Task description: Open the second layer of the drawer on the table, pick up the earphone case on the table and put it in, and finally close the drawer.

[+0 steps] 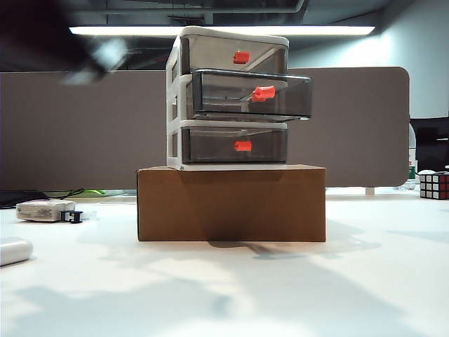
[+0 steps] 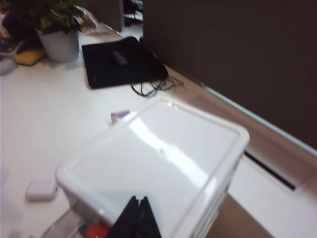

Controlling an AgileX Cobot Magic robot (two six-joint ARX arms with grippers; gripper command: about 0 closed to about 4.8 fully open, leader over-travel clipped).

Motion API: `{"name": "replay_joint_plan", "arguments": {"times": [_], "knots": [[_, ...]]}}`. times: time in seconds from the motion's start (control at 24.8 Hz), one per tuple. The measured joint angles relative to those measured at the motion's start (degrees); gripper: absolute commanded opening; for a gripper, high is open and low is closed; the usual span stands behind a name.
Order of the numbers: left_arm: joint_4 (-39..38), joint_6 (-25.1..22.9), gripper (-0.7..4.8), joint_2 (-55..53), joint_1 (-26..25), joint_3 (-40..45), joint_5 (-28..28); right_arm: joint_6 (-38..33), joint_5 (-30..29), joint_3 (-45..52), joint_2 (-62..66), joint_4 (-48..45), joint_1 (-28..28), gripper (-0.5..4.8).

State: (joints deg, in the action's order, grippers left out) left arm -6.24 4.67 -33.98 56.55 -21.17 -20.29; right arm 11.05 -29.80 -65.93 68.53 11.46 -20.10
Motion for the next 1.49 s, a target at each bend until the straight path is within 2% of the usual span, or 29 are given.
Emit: {"name": "replay_joint_plan", "arguments": {"times": [0.16,0.2,0.24,0.32,0.4,0.48,0.56,0.64,0.77,0.89,1.01,1.17,1.25,1.49], "knots": [[-7.0,-1.2,-0.06,3.7,-17.7,0.0,18.5,2.1,0.3,0.3,-2.5,6.6,0.2,-0.05],[-7.2,-3.5,-0.03,3.7,-26.2,0.0,28.4,2.5,0.2,0.2,-3.4,9.0,0.1,-0.05],[-7.2,-4.4,0.14,3.4,-29.8,0.0,31.9,2.6,0.2,0.2,-3.6,10.2,-0.1,-0.05],[-7.5,-4.9,0.83,2.7,-36.7,0.0,36.4,2.8,0.2,0.2,-3.8,12.9,-0.1,-0.05],[-8.7,-0.2,0.91,3.0,-42.9,0.0,43.6,3.6,0.2,0.6,-3.6,16.9,0.0,-0.05],[-7.9,-5.3,1.7,3.0,-44.4,0.7,43.6,4.1,-0.1,1.7,-3.6,17.3,-0.1,-0.05],[-7.9,-11.5,2.97,3.0,-44.3,2.3,41.7,4.2,-0.4,2.5,-3.6,17.3,-0.1,-0.05],[-7.6,-14.9,3.81,2.7,-44.3,4.2,38.8,4.2,-0.5,3.1,-3.6,17.6,-0.1,-0.05],[-2.1,-14.9,3.82,2.7,-44.3,9.1,36.9,4.3,-0.9,4.5,-3.6,17.5,-0.1,-0.05],[5.0,-11.0,3.82,2.7,-44.3,13.2,34.6,4.3,-0.9,5.7,-3.6,17.5,-0.1,-0.05],[10.6,-10.8,3.82,2.7,-44.3,15.2,32.2,4.3,-0.9,6.8,-3.6,17.1,-0.1,-0.05],[14.7,-11.7,3.82,2.6,-44.3,18.5,25.9,4.3,-1.4,7.9,-3.6,16.4,-0.1,-0.05],[17.4,-11.8,3.82,1.7,-44.3,21.1,25.6,4.3,-2.3,8.4,-3.6,16.3,-0.1,-0.05],[22.2,-11.6,3.86,-4.1,-44.4,21.1,25.9,4.3,-2.4,8.4,-3.6,15.4,-0.1,-0.05]]}}
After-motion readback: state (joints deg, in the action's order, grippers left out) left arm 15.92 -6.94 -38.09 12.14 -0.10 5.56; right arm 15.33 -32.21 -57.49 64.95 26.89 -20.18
